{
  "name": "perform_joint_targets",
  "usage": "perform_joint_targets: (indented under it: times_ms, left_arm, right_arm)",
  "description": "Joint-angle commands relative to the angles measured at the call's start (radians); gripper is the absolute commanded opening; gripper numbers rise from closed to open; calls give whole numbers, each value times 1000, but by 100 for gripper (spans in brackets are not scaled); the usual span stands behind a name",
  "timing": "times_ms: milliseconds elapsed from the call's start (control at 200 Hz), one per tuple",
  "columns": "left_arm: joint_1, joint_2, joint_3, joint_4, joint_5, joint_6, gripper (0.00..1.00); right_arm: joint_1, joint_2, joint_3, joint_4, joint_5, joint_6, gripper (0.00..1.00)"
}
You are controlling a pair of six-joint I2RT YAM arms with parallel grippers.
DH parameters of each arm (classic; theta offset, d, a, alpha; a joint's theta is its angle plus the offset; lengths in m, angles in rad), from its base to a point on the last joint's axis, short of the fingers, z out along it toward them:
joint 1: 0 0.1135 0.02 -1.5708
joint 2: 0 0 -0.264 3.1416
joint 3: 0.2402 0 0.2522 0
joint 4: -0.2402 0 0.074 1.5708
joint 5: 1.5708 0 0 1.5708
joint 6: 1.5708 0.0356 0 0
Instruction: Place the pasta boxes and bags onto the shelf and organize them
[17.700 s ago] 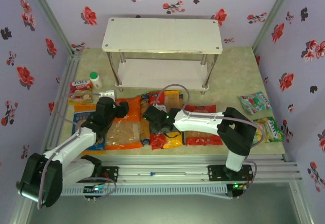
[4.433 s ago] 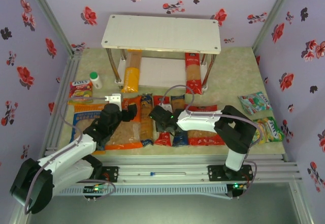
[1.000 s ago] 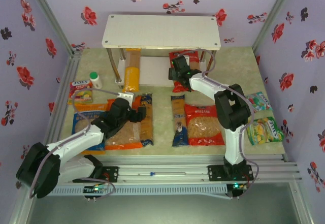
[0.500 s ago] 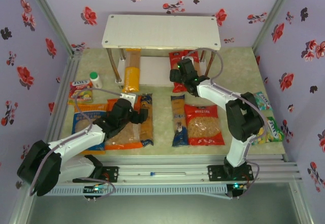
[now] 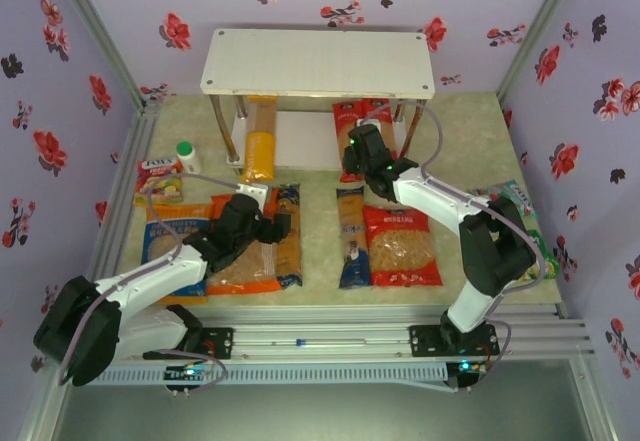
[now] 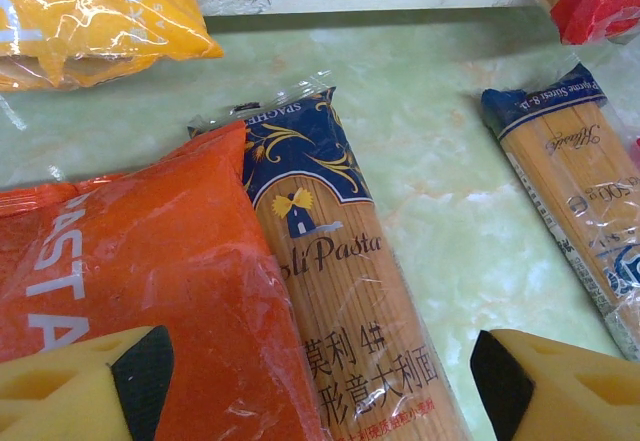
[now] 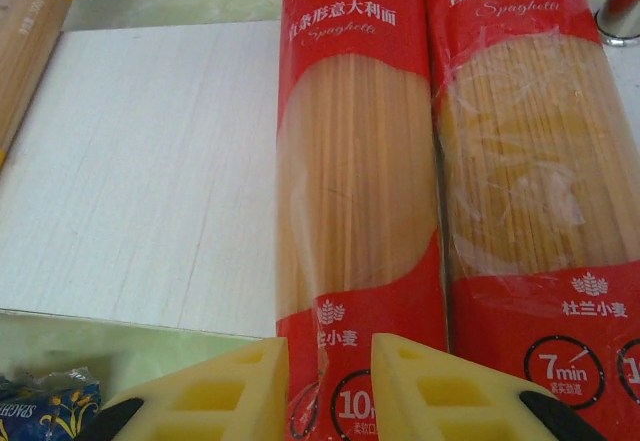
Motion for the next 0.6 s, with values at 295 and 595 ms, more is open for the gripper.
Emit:
perform_joint_targets:
  times_ms: [295, 595]
  left_arm:
    - [-67, 36, 53, -31, -13, -17, 80]
    - [-207, 129, 130, -62, -59, -40, 80]
  right_arm:
    - [-1, 138, 68, -52, -39, 35, 27]
    - [-6, 59, 47, -30, -51, 10, 48]
